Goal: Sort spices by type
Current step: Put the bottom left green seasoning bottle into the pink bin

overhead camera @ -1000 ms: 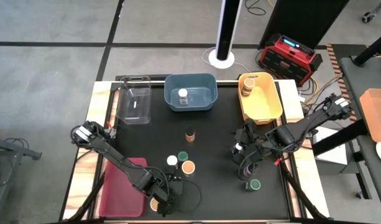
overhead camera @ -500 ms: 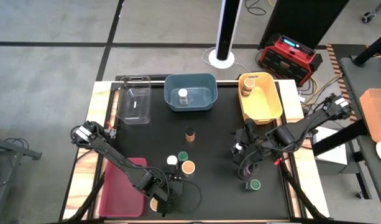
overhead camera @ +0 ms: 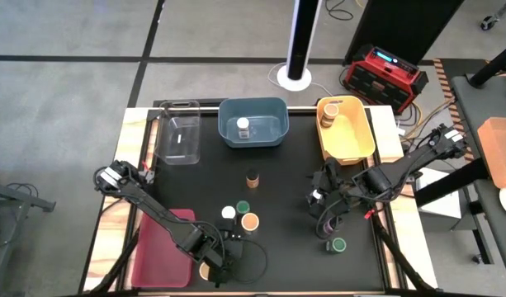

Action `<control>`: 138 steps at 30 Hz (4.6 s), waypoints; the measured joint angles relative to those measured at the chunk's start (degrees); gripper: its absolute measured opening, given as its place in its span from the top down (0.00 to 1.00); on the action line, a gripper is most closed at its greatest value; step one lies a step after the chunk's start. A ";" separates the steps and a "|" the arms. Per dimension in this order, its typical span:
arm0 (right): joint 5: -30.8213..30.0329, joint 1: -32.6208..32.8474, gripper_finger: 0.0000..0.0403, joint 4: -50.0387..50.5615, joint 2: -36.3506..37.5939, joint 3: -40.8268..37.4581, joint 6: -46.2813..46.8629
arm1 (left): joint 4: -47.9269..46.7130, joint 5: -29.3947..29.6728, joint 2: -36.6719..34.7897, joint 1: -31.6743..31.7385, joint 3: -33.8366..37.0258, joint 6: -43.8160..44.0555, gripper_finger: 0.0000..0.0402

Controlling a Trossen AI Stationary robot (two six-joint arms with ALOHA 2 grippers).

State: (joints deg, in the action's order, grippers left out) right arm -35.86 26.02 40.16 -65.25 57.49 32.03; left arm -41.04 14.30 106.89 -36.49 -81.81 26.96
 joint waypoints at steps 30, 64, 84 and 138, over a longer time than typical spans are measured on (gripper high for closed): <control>-0.04 0.00 0.31 -0.07 0.00 -0.04 0.04 | -41.07 9.30 -1.20 -7.64 -33.09 -2.71 0.53; -0.18 -0.02 0.37 -3.21 0.00 -0.09 1.07 | -24.35 3.08 -33.42 -22.75 20.45 35.25 0.53; -0.21 -0.02 0.34 -4.83 -0.63 -0.21 1.57 | -22.16 7.84 -38.36 -22.38 29.08 31.93 0.53; -0.22 -0.04 0.27 -6.21 -3.76 -0.33 0.98 | -13.83 8.07 -41.35 -18.95 35.83 30.02 0.48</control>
State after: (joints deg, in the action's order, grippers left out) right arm -36.07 25.98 33.95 -69.01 57.17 33.01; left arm -54.87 22.37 65.54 -55.44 -45.98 56.98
